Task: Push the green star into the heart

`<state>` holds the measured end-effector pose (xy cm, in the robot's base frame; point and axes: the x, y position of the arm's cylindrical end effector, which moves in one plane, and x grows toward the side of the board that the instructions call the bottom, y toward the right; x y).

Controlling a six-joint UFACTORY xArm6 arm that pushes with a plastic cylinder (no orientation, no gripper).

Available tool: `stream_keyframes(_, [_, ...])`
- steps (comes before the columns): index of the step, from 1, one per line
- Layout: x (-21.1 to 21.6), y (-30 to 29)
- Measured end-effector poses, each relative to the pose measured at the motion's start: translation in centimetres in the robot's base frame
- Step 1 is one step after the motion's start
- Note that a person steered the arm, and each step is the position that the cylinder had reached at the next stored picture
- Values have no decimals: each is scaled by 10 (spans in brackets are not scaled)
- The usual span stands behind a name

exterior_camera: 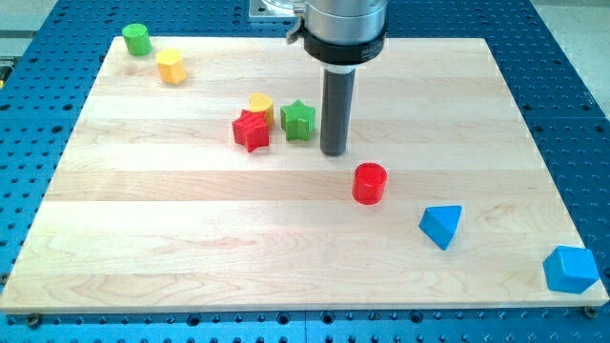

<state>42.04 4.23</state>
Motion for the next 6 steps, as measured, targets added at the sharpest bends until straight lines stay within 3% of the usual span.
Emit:
stream_keyframes(3, [-13,-71])
stream_keyframes(6, [-18,-4])
